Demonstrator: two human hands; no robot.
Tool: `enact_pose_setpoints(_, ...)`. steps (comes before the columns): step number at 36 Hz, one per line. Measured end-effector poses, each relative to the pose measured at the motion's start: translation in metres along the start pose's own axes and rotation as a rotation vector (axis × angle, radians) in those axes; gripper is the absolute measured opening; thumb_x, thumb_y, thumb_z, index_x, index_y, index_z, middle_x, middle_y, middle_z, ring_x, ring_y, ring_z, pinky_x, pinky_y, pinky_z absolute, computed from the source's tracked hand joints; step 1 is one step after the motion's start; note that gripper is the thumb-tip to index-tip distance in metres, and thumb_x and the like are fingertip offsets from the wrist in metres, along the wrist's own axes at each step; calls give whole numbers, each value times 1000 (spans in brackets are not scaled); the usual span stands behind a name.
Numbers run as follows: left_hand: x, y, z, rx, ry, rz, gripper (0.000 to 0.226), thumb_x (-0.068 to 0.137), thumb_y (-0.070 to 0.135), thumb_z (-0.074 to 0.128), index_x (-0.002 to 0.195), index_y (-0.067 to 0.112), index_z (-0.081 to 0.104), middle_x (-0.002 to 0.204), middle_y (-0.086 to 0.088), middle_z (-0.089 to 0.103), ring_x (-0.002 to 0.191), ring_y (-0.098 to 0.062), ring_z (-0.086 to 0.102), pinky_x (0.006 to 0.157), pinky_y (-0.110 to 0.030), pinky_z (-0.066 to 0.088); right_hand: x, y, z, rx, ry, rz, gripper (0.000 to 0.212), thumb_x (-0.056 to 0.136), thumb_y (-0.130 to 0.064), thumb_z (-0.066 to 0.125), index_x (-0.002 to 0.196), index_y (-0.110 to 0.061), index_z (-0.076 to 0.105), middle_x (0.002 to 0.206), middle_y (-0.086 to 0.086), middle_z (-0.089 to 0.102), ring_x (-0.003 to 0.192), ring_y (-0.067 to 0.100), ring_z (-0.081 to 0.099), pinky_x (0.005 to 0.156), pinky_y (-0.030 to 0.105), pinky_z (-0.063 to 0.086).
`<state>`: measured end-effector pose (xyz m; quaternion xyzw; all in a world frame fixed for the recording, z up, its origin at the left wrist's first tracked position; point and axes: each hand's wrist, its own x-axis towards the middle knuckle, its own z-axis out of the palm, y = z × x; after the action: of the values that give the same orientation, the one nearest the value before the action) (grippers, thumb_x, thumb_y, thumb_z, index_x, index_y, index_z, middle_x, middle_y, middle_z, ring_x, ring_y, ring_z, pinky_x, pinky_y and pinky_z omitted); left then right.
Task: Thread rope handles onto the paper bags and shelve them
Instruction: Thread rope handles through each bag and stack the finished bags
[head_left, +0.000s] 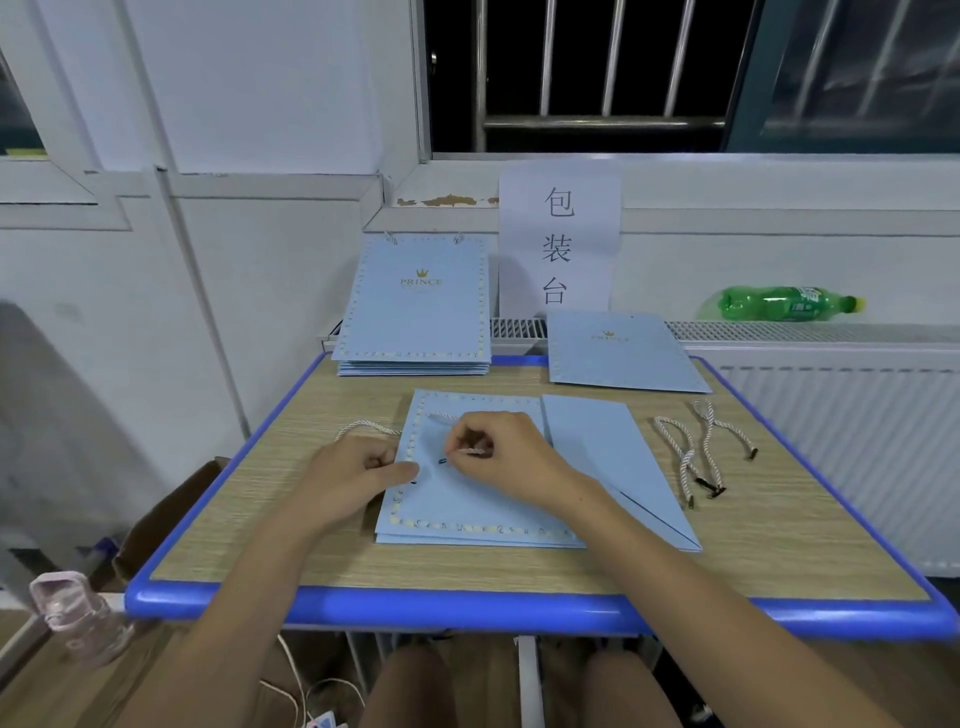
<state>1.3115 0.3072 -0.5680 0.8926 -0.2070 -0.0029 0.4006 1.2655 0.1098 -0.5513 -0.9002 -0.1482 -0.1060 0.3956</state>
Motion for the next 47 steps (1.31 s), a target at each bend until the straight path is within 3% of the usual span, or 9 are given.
enact_pose_setpoints(4,1,3,2,-41,-18,-40,53,85,31,67,38,25,43,44,11,35,43,-4,32,53,-27,22,5,-9,10,30,-41,-13,14,84,-5,61,88,-13,72,87,-1,70,81,10,63,78,23,51)
enact_pose_setpoints(7,1,2,1,-100,-24,-70,51,83,30,68,41,21,41,50,7,33,48,-7,31,56,-29,21,8,-14,16,50,-31,-48,13,88,-8,62,93,-11,73,91,1,72,79,5,61,77,18,49)
enact_pose_setpoints(11,-1,3,-3,-228,-56,-113,40,75,45,64,61,7,63,64,-4,56,63,-15,48,66,-31,31,8,-12,19,106,27,-36,13,91,-13,60,93,-10,73,81,-2,69,70,7,57,74,25,48)
enact_pose_setpoints(15,1,7,-3,-324,-30,-166,24,63,29,52,57,6,53,59,2,51,60,-16,43,65,-30,32,6,-12,17,98,22,-42,13,93,-14,58,88,-13,69,83,-9,63,76,2,57,69,10,42)
enact_pose_setpoints(21,-3,12,-2,-329,-127,-96,30,61,3,49,46,23,64,55,12,61,52,1,52,56,-15,37,3,-11,15,29,-38,-59,9,92,-13,58,88,-10,65,82,-16,57,77,-7,52,70,3,35)
enact_pose_setpoints(27,-2,4,-5,-330,-187,-45,19,50,12,49,53,25,63,56,11,50,54,-3,43,57,-21,33,2,-14,17,8,-57,-102,8,91,-15,59,88,-13,66,89,-5,61,82,2,54,75,7,39)
enact_pose_setpoints(32,-5,11,-5,-434,-237,50,14,61,13,56,71,14,65,65,12,64,61,0,56,58,-10,41,1,-13,17,159,-28,-60,10,86,-11,66,82,-20,65,81,-16,62,78,-4,56,75,12,45)
enact_pose_setpoints(40,-6,11,-6,-470,-315,39,37,67,30,66,95,6,73,95,1,74,89,-9,68,75,-15,49,0,-10,17,330,35,32,18,79,-12,75,71,-22,62,81,4,69,77,18,61,82,46,53)
enact_pose_setpoints(47,-8,12,-12,-431,-385,28,69,57,49,74,107,2,69,110,-6,71,104,-17,66,83,-18,50,0,-10,17,308,20,32,20,84,-14,70,72,-22,57,76,-13,63,75,7,56,76,28,48)
